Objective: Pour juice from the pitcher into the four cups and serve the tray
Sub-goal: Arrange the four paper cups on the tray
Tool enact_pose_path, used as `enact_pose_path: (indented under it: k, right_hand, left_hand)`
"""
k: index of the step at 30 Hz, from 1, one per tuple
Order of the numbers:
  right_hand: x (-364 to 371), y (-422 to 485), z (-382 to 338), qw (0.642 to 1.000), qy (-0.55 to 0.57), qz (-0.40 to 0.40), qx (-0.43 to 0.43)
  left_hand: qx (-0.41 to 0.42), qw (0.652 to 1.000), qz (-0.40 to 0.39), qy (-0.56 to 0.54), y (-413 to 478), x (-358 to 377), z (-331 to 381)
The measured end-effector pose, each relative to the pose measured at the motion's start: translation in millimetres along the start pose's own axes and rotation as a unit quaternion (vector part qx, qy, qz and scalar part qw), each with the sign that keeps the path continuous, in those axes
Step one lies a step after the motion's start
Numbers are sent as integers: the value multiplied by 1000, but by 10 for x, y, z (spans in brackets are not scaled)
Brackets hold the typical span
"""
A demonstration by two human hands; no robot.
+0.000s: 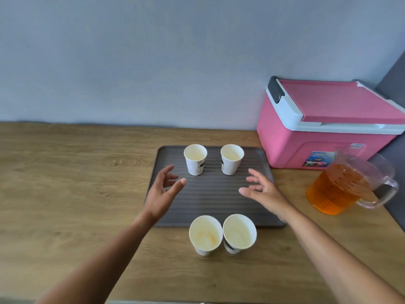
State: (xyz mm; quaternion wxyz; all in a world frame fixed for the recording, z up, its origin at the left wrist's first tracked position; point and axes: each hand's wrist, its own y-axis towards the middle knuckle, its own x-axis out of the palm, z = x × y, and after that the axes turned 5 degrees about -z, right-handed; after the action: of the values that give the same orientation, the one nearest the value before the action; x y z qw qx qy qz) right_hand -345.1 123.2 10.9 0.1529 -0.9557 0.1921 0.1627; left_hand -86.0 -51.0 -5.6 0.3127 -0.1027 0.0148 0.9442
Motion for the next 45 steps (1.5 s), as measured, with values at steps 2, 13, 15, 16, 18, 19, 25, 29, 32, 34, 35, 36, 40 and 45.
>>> enact_pose_path:
  k: [2,13,15,16,18,19,25,29,32,34,35,36,40,45]
  right_hand:
    - [11,-267,28,999,5,-34,4]
    - [476,-1041,297,998,5,-61,-12]
    - [572,-1051,337,999,2,-35,-18]
    - [619,-1054,353,1000,1,-20,-20]
    - [697,-1046,371,1000,1,8,-24]
    - [725,-1037,384,999,0,22,-26]
    - [708,-918,366,998,4,53,-33]
    - [554,-660,226,996,19,71,-54]
    - [487,-370,150,994,19,91,-59]
    - [476,-195,122,993,14,98,-57]
    - [476,-118,115,993,14,101,-55]
    - [474,-48,119,993,10,103,-53]
    - [482,134,156,994,1,98,-38]
    - [479,223,238,995,3,98,-26]
  left_hand:
    - [3,999,-45,-23,-252,11,2]
    - [7,974,-209,92,-911,321,-180]
    - [4,975,-202,90,-930,378,-197]
    - [3,977,-197,86,-938,402,-207]
    - [9,979,-188,82,-939,435,-227]
    - [12,979,-184,88,-938,445,-236]
    - [22,985,-135,107,-851,383,-215]
    - [33,991,-78,107,-578,281,-42]
    - [19,993,-53,102,-300,258,18]
    - [3,994,-42,96,-142,283,8]
    - [-1,995,-35,97,-68,302,-11]
    - [-5,995,-28,100,-4,320,-32]
    - [-11,994,-26,109,147,374,-95]
    - [-21,993,-21,113,196,383,-189]
